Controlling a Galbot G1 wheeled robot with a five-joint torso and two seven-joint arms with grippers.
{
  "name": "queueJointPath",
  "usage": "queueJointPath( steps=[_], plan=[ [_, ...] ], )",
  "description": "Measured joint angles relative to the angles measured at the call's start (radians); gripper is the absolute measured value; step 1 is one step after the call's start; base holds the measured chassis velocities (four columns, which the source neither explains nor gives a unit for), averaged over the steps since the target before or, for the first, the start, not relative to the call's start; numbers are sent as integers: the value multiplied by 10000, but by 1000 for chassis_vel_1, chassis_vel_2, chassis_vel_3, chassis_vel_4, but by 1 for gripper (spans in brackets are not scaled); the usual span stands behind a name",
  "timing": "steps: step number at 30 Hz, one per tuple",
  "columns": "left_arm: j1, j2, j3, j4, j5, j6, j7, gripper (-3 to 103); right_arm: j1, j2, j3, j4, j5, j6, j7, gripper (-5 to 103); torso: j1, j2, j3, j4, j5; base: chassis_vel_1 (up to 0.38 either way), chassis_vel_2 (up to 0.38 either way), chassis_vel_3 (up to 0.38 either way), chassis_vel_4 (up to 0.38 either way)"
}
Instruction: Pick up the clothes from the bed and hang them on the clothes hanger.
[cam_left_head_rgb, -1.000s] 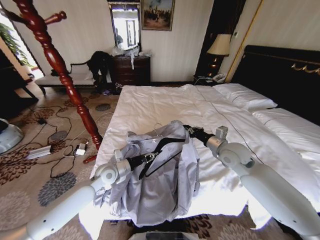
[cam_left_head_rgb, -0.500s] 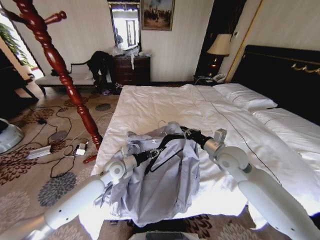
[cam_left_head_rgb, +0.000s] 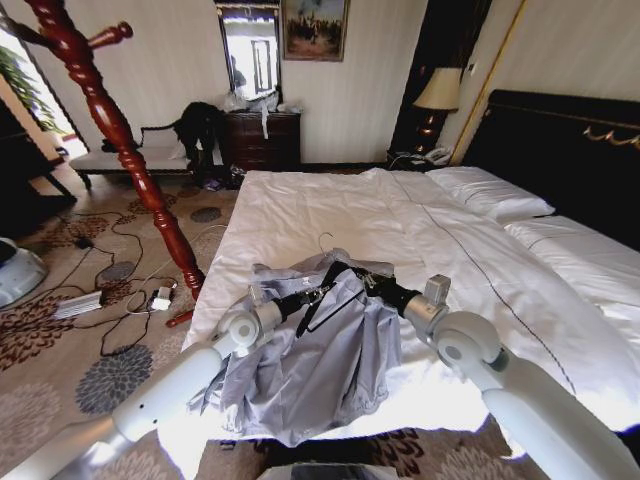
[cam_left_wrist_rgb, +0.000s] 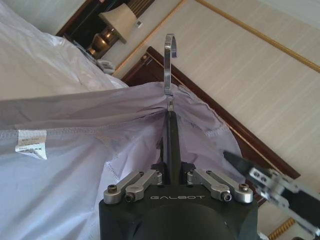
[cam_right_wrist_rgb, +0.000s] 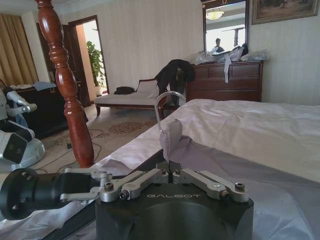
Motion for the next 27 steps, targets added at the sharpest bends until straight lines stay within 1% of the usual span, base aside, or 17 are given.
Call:
queueJointPath(
  steps=[3, 7, 11, 15, 16, 18, 19, 22, 24, 27],
  plan=[
    [-321, -131, 34, 121, -144, 18, -37, 15, -16, 354, 30, -89, -95, -26, 11, 0, 1, 0, 0, 0, 3, 0, 0, 0, 0],
    [-502, -137, 314, 177, -108, 26, -46, 15, -30, 354, -2, -43, -109, -35, 23, 0, 1, 0, 1, 2, 2, 0, 0, 0, 0],
    [-569, -260, 340, 282, -106, 26, -105, 15, -191, 290, 2, 166, -110, -60, 5, 0, 1, 0, 0, 1, 0, 0, 0, 0, 0],
    [-682, -357, 343, 287, -128, 26, -149, 15, -616, 257, 32, 302, -347, -97, -56, 0, 0, 0, 0, 1, 2, 0, 0, 0, 0],
    [-704, -363, 343, 274, -129, 26, -157, 15, -748, 247, 34, 317, -460, -104, -90, -3, 0, 0, 0, 0, 2, 0, 0, 0, 0],
    [-751, -366, 342, 221, -134, 24, -180, 15, -1128, 231, 32, 356, -854, -108, -186, 8, 0, 0, 1, 0, 2, 0, 0, 0, 0],
    [-751, -366, 342, 221, -134, 24, -180, 15, -1128, 231, 32, 356, -854, -108, -186, 8, 0, 0, 1, 0, 2, 0, 0, 0, 0],
    [-731, -296, 338, 26, -133, 21, -187, 15, -1436, 244, 16, 360, -1243, -105, -208, 24, 0, 0, 0, -1, 2, 0, 0, 0, 0],
    [-712, -271, 335, -18, -123, 20, -189, 15, -1477, 250, 21, 361, -1286, -99, -205, 24, 1, 0, 0, 0, 2, 0, 0, 0, 0],
    [-620, -122, 273, -191, -95, 10, -208, 15, -1615, 233, 144, 414, -1342, -35, -85, 40, 0, 0, 0, 1, 2, 0, 0, 0, 0]
  ],
)
